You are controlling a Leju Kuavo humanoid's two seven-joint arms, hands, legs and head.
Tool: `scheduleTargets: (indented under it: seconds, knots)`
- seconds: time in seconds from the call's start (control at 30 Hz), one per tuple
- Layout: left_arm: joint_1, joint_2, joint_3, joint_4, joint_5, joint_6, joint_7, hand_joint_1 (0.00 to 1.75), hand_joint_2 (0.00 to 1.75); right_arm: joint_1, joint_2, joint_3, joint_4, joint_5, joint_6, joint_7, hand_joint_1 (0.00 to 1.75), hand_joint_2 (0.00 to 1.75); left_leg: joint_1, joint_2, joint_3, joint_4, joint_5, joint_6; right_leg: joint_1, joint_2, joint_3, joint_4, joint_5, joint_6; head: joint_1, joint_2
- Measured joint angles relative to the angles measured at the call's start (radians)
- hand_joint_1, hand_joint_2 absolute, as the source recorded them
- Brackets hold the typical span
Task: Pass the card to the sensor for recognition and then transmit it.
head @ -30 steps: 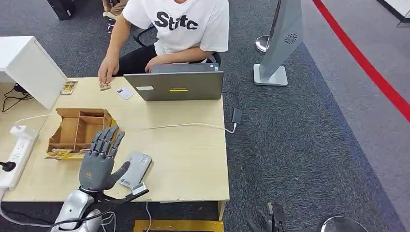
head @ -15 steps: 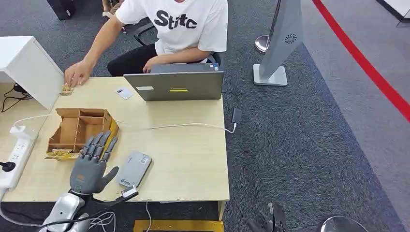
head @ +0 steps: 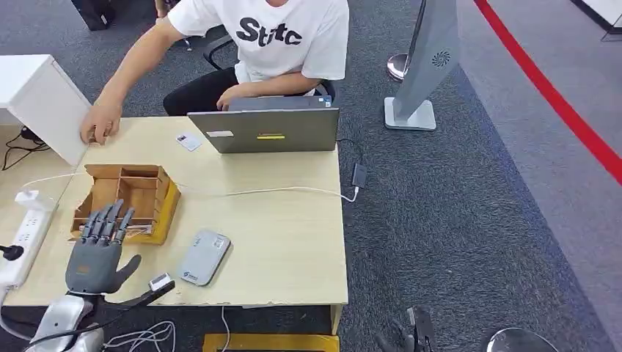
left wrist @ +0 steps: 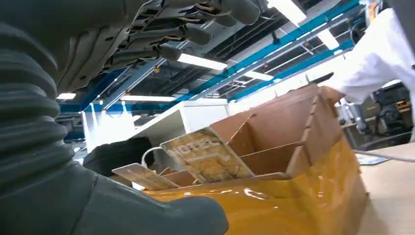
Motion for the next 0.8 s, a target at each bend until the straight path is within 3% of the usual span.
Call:
scheduleTargets:
  seconds: [0.8]
  knots:
    - [-0.085,0.007,0.071,0.172,0.01,0.005,-0.012,0.0,1.75,-0.001,0.0,0.0,0.0,0.009,0.008,0.008,0.0,1.75,0.0,0.0,0.0,0.0,0.0,0.0,0.0,0.0,0.0,0.0,0.0,0.0,0.0,0.0]
